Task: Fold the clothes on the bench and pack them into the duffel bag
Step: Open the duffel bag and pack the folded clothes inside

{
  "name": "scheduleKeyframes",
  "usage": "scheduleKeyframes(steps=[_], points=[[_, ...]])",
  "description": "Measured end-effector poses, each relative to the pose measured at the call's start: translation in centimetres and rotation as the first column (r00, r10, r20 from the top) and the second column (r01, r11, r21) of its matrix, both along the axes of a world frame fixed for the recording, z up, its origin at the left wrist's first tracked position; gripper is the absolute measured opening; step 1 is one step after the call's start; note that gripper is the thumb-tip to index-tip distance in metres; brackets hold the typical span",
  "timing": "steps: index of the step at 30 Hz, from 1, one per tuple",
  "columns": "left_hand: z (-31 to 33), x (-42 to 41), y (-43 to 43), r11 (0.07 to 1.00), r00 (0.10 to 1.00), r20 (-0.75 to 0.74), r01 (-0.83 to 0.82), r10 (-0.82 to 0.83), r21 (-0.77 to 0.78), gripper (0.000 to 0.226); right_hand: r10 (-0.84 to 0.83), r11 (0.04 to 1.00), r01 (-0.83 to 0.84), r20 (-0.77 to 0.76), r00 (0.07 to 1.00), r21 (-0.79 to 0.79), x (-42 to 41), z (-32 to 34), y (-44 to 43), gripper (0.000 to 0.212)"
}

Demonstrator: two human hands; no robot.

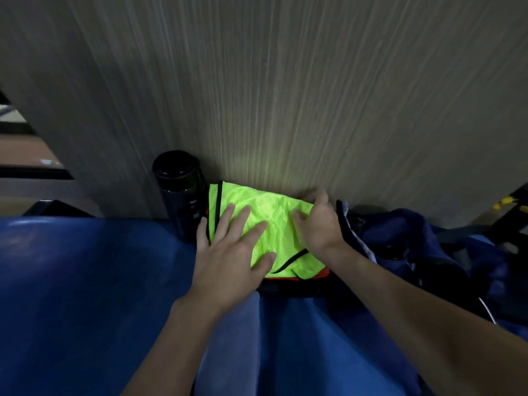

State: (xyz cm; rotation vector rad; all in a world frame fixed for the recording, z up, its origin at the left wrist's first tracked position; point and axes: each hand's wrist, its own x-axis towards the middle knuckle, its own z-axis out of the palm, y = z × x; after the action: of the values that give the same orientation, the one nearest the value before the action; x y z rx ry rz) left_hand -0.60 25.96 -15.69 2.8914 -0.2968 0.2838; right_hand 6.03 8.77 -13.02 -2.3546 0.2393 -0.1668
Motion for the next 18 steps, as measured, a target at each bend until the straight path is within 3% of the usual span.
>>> scheduleKeyframes(steps=[3,8,15,18], points=[[-0.1,0.0,0.0,1.0,1.0,0.006,0.002,-0.002,-0.022,0.072,-0.009,1.0,0.008,-0.039,0.999,-0.03,1.1,0.3,-0.1,0.058],[0.1,0.0,0.2,0.999,1.0,0.002,0.005,-0.005,-0.043,0.072,0.052,0.99,-0.064,-0.095,0.994,-0.124,1.7,0.3,-0.7,0.032],[0.1,-0.2,0.3,0.999,1.0,-0.014,-0.002,0.002,-0.037,0.071,0.077,0.997,-0.079,0.059,0.995,0.026,0.2,1.6,-1.1,0.026],[0.0,-0.1,0.3,0.999,1.0,-0.01,0.001,-0.001,-0.052,0.071,0.094,0.972,-0.083,-0.037,0.995,0.222,-0.4,2.2,-1.3,0.041]])
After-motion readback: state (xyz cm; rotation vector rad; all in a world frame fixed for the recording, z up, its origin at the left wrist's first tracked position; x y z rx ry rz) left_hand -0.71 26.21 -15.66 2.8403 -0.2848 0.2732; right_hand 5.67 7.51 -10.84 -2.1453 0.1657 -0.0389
